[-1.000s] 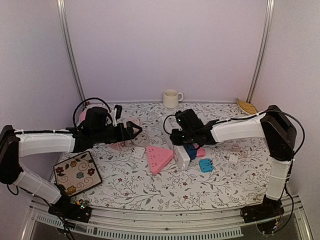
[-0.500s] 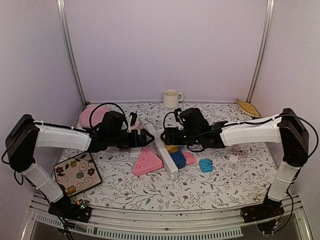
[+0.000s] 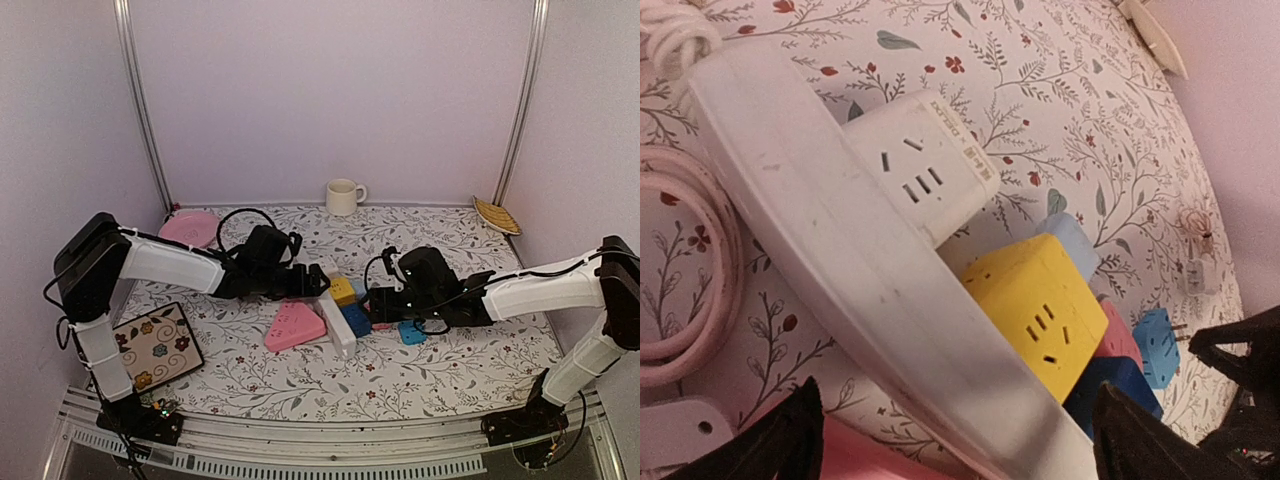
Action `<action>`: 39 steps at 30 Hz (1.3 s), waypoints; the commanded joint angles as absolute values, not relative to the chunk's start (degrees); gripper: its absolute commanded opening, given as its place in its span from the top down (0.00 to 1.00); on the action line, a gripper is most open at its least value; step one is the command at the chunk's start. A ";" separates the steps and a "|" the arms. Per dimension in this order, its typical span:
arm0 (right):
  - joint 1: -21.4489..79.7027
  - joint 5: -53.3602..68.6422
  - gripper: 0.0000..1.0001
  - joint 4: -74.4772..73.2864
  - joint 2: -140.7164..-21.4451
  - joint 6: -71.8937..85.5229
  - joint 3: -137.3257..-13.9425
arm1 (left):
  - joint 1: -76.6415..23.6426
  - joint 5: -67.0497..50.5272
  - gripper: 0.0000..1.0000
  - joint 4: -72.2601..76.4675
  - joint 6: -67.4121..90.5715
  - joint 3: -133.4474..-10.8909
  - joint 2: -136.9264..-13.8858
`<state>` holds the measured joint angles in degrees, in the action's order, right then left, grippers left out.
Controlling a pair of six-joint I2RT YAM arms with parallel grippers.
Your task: Pull the plug off the socket
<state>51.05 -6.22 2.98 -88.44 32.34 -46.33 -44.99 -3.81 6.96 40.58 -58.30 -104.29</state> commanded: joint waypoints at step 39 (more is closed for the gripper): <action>47.91 -10.53 0.23 0.56 -80.59 32.23 -42.84 | -44.10 -11.87 0.70 8.36 38.01 -59.49 -109.11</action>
